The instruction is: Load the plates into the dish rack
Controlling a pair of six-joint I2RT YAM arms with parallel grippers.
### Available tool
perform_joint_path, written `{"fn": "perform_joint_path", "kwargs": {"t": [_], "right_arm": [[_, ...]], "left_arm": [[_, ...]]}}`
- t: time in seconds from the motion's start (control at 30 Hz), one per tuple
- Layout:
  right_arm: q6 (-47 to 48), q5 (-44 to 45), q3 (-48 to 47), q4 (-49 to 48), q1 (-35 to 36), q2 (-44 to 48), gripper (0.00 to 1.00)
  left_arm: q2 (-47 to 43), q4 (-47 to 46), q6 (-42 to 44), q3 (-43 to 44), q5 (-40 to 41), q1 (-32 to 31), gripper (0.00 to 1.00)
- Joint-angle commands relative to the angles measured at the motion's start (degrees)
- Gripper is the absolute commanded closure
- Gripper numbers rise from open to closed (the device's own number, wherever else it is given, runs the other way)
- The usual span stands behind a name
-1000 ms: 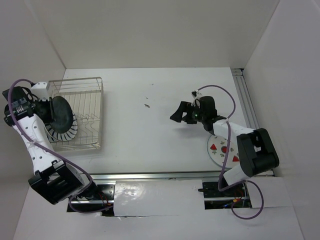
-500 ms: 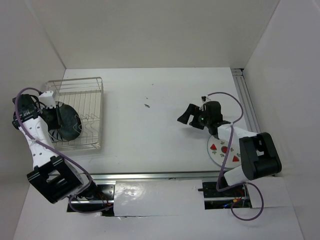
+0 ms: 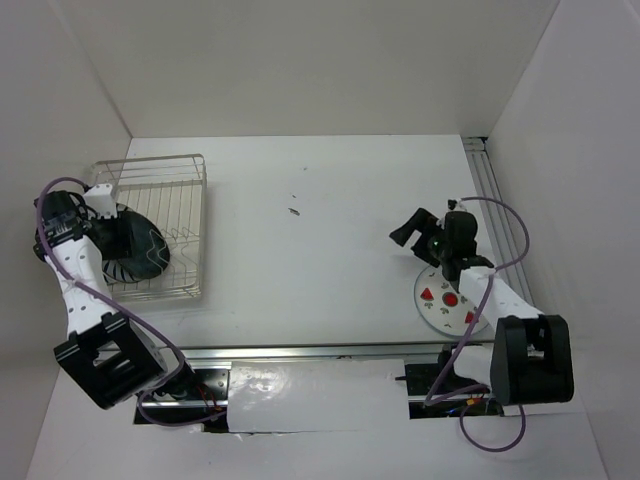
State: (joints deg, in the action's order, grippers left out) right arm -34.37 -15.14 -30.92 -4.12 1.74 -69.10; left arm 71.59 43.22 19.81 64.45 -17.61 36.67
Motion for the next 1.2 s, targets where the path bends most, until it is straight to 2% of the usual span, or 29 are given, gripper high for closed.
{"fn": "perform_joint_path", "kwargs": {"t": [0.0,0.07,0.17,0.27,0.37,0.53,0.77,0.9,1.07,1.17], "right_arm": [[-1.3,5.6,1.3,6.8,-2.8,4.5,0.01],[-1.8,9.2,1.3,10.2,-4.0,7.1,0.01],[-3.2,13.9,1.3,15.1,-4.6,10.2,0.01],[-4.5,19.0,1.3,19.5,-5.8,12.8,0.01],[-5.2,23.0,1.3,22.4,-6.3,14.1,0.01],[-5.2,22.9,0.7,26.4,-9.5,11.2,0.01],[-4.5,16.2,6.4,18.1,-9.5,10.6,0.01],[-4.0,15.1,6.9,15.4,-9.5,11.4,0.01],[-1.9,13.9,6.4,10.9,-9.5,4.5,0.01],[-0.8,13.9,5.2,9.7,-8.9,-1.5,0.04]], "left_arm": [[-2.3,-1.9,0.7,2.1,0.6,-0.3,0.32],[-2.3,-1.9,0.7,3.4,1.1,-0.3,0.20],[-2.9,-0.1,0.7,8.0,1.6,-0.3,0.11],[-2.3,2.8,0.1,16.1,-1.1,-0.3,0.10],[-1.8,6.8,-0.4,24.0,-5.4,-0.3,0.04],[-1.3,12.8,-0.4,32.0,-12.4,-2.9,0.00],[-4.3,13.6,-0.9,28.6,-8.9,-10.7,0.00],[-5.7,12.9,-0.9,26.3,-7.6,-11.4,0.00],[-6.7,12.9,-0.9,24.5,-8.1,-11.4,0.00],[-7.3,12.9,-0.9,24.0,-8.1,-11.4,0.00]]}}
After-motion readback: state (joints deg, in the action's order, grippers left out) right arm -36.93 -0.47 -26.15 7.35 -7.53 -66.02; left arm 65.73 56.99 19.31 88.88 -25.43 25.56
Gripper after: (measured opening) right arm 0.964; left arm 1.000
